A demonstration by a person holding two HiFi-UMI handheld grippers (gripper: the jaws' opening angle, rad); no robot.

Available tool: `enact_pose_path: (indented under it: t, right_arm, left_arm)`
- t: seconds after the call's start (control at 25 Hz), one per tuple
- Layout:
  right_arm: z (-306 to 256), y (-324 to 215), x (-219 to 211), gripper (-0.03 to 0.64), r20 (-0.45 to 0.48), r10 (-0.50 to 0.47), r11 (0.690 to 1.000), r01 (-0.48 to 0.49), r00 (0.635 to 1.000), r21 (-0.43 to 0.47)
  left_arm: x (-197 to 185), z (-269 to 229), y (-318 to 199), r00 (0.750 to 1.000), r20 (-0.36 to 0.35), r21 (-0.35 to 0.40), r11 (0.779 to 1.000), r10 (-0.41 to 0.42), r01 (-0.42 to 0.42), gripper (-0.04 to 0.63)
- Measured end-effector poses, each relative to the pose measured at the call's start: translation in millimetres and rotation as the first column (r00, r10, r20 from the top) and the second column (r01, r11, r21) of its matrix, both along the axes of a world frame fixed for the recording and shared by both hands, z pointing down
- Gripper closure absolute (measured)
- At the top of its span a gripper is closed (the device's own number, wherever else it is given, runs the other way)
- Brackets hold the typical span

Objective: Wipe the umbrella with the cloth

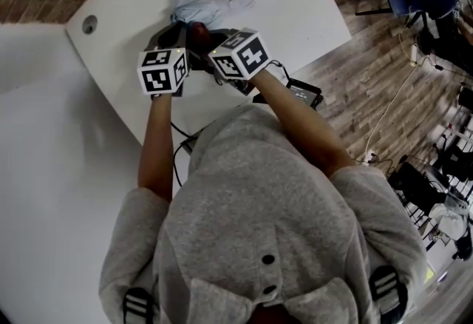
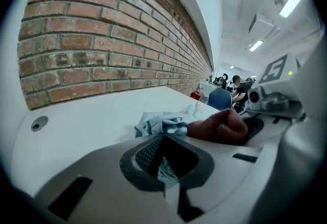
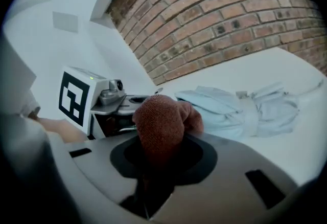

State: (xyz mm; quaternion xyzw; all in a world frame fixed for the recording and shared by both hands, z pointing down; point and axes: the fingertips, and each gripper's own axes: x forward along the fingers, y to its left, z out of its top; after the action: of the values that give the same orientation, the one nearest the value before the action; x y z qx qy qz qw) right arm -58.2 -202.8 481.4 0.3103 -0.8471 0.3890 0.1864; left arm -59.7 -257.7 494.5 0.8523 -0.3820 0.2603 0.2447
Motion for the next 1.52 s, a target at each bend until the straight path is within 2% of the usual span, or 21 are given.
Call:
enact_pose_path:
  t: [0.12, 0.28, 0.48, 0.68, 0.8, 0.88, 0.96, 1.08, 1.2, 1.32, 1.52]
  right_arm:
    - [-13, -21, 14, 0.515, 0.011, -0.007, 0.999, 0.007, 1.000, 0.050]
    - [-7, -43, 45, 0.515, 0.008, 0.078, 0.995, -0.078, 0.997, 0.065]
    - [7, -61, 71, 0.514, -0.081, 0.129, 0.988, -0.122, 0.988, 0.089]
    - [2, -95, 183, 0.514, -0.211, 0.239, 0.969, -0.221, 0.948, 0.107]
    - [6, -107, 232, 0.514, -0.340, 0.282, 0.959, -0.251, 0.897, 0.133]
    - [11, -107, 264, 0.515, -0.428, 0.297, 0.954, -0.248, 0.854, 0.167]
    - [13, -100, 294, 0.515, -0.458, 0.305, 0.951, -0.244, 0.835, 0.188]
    - [2, -75, 329, 0.515, -0.467, 0.288, 0.954, -0.211, 0.836, 0.211]
    - [-1, -52, 360, 0.514, -0.514, 0.254, 0.956, -0.132, 0.819, 0.263]
    - [-8, -27, 384, 0.515, -0.533, 0.240, 0.946, -0.072, 0.811, 0.317]
    - [-51, 19, 416, 0.515, -0.490, 0.244, 0.917, -0.035, 0.837, 0.397]
  left_arm:
    - [-5, -2, -2, 1.000, 0.003, 0.003, 1.000, 0.000, 0.000, 0.580]
    - [-11, 10, 9, 1.000, 0.010, 0.011, 1.000, -0.001, 0.001, 0.580]
    - [-37, 16, 18, 1.000, 0.022, 0.014, 1.000, -0.014, 0.014, 0.580]
    - [-1, -2, 9, 0.996, 0.083, 0.021, 0.999, -0.044, 0.042, 0.580]
    - [3, -10, 9, 0.988, 0.129, 0.038, 0.997, -0.078, 0.074, 0.580]
    - [0, -12, 13, 0.979, 0.164, 0.051, 0.992, -0.120, 0.113, 0.580]
    - [-1, -18, 22, 0.969, 0.179, 0.067, 0.984, -0.173, 0.163, 0.580]
    - [6, -42, 41, 0.953, 0.163, 0.103, 0.965, -0.255, 0.241, 0.580]
    - [19, -59, 60, 0.942, 0.138, 0.149, 0.946, -0.307, 0.287, 0.580]
    - [39, -75, 89, 0.938, 0.109, 0.189, 0.934, -0.328, 0.304, 0.580]
    - [86, -123, 142, 0.940, 0.098, 0.251, 0.922, -0.328, 0.296, 0.580]
